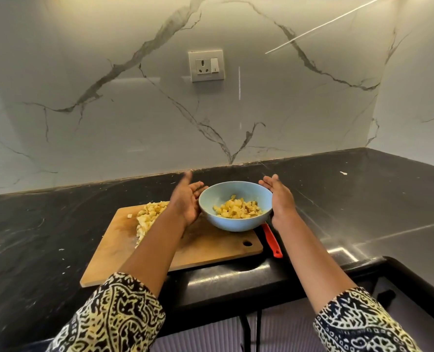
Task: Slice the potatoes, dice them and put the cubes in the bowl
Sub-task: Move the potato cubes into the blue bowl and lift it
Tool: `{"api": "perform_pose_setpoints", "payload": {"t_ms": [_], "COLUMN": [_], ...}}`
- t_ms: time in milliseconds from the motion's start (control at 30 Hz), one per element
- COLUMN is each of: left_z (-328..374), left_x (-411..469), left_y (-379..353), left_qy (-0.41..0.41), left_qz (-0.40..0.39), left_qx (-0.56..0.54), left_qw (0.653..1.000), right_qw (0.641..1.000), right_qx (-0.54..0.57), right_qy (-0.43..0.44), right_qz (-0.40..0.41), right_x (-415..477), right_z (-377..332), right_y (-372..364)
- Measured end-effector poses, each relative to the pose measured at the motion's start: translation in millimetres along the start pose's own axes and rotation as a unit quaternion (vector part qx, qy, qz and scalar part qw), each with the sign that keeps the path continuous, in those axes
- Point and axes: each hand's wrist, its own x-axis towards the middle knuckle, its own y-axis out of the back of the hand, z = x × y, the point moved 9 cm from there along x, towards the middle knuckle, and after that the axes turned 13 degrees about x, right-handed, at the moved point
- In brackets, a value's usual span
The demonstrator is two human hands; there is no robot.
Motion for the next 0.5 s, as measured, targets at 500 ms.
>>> {"api": "perform_pose_setpoints", "payload": {"t_ms": [500], "left_z": [-9.4], "left_x": [-32.4], "left_y": [10.6], "left_qy": [0.015], "left_qz": [-0.062], "left_qx": [0.052], "left_qw": [0.997], "right_qw": [0.999], "right_qx": [0.019], "right_qy": [-0.021], "right_qz": [0.033], "right_x": [4.9], "right_z": [16.7], "right_y": [6.3]}}
